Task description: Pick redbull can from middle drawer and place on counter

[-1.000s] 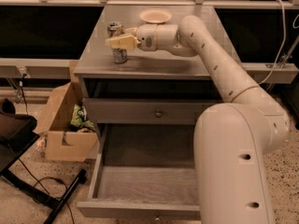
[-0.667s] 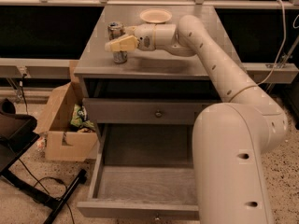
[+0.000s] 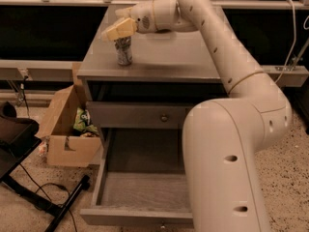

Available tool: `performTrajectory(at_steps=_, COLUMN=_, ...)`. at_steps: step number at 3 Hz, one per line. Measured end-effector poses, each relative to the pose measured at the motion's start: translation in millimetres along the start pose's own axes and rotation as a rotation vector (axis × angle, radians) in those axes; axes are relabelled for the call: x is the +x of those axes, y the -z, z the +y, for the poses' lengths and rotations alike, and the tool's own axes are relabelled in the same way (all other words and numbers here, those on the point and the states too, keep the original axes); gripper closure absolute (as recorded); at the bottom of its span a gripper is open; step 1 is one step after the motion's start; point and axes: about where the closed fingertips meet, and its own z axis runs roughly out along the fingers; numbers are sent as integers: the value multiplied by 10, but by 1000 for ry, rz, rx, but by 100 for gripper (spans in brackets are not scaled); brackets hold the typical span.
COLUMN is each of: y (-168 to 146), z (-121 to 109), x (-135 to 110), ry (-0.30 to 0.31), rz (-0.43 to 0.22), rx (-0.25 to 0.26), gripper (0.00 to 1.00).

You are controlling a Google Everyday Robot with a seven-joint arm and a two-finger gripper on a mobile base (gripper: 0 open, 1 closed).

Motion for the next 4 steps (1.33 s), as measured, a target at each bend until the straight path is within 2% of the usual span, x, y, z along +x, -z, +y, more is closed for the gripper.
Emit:
performTrajectory(at_steps=1, y=508, z=213, x=-389, ry=36, rz=219, rx=52, gripper=0)
performTrajectory(at_steps=2, y=1842, z=344, x=-813, ry=67, rz=422, rx=336, gripper=0)
performTrajectory(at_steps=3, y=2977, z=492, x=-1108, ry=17, rz=418, rx=640, gripper=0)
performTrajectory(at_steps=4, y=3827, z=956, x=-1480, ry=-25, rz=326, rx=901, gripper=0)
